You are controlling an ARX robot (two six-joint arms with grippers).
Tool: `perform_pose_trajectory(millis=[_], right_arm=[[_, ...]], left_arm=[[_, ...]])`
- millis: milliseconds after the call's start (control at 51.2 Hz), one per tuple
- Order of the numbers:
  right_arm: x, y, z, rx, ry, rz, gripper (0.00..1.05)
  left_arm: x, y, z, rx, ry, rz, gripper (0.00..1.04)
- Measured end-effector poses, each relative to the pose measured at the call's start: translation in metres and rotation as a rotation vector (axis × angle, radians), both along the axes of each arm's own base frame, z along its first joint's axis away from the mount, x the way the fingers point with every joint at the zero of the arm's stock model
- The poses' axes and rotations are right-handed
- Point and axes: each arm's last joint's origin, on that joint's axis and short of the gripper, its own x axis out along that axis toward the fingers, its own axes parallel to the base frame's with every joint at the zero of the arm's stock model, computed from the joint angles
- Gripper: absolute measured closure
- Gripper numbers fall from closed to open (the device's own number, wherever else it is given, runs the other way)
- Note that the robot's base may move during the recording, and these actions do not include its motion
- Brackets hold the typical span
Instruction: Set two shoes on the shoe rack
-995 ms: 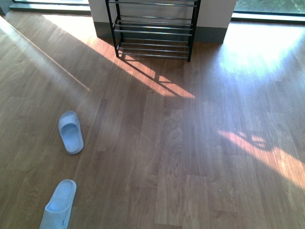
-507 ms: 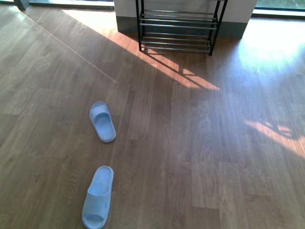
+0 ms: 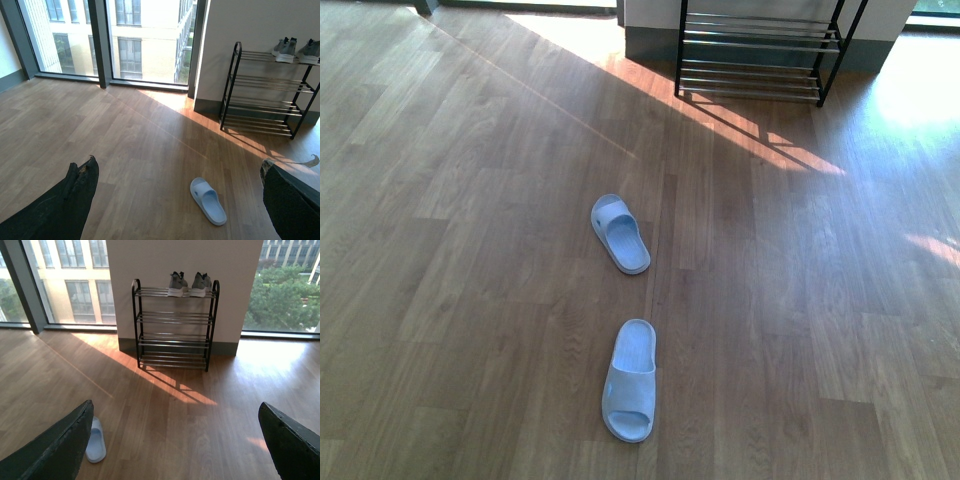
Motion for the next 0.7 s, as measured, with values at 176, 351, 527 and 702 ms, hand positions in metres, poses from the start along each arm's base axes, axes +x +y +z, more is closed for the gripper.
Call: perform_pose_trajectory(millis=[176, 351, 527, 702], right_arm=[[0.0001, 0.0, -0.0001, 0.0, 0.001, 0.0, 0.09], [0.0001, -0.0001, -0.0001, 0.0, 0.001, -0.003, 0.09], [0.0, -0.0001, 0.0, 0.0, 0.0, -0.003, 0.09], [0.0, -0.0001, 0.0, 0.0, 0.0, -0.003, 0.09]], left_arm=[[0.0, -0.0001, 0.0, 0.0, 0.0, -0.003, 0.09], [0.0, -0.0001, 0.0, 0.0, 0.0, -0.005, 0.09], [0.0, -0.0001, 0.0, 0.0, 0.0, -0.004, 0.09], [0.0, -0.0001, 0.0, 0.0, 0.0, -0.005, 0.09]])
